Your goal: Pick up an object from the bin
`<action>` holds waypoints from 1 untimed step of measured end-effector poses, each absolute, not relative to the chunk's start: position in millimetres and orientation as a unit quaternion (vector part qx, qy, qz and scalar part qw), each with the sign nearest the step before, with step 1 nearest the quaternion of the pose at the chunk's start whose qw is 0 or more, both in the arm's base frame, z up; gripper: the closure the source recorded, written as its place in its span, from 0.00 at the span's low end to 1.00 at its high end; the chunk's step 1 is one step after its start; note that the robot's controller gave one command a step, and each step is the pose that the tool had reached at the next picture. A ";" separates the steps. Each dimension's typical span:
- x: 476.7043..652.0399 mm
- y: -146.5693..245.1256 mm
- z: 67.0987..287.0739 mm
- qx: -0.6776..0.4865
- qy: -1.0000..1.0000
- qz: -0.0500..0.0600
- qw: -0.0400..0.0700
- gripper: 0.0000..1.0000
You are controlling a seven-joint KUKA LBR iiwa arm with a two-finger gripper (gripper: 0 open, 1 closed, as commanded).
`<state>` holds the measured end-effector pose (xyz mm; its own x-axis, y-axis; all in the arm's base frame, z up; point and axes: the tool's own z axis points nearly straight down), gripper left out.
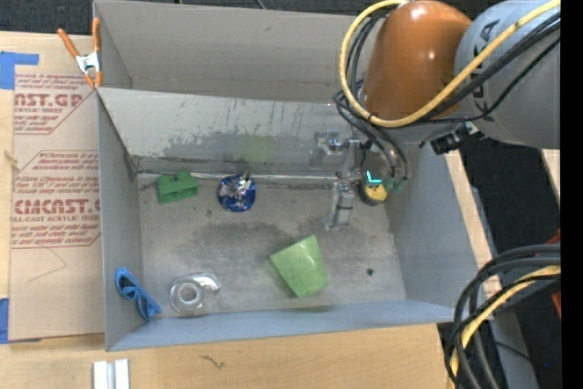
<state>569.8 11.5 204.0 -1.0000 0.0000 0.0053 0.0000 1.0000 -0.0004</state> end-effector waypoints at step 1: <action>501.6 -23.4 137.5 0.004 -1.000 0.001 0.006 0.00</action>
Offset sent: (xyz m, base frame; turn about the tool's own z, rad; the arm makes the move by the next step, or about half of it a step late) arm -0.0638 -0.0328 -0.0618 -0.0119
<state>501.6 -23.4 137.5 -0.9999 -0.0088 0.0119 -0.0088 1.0000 -0.0013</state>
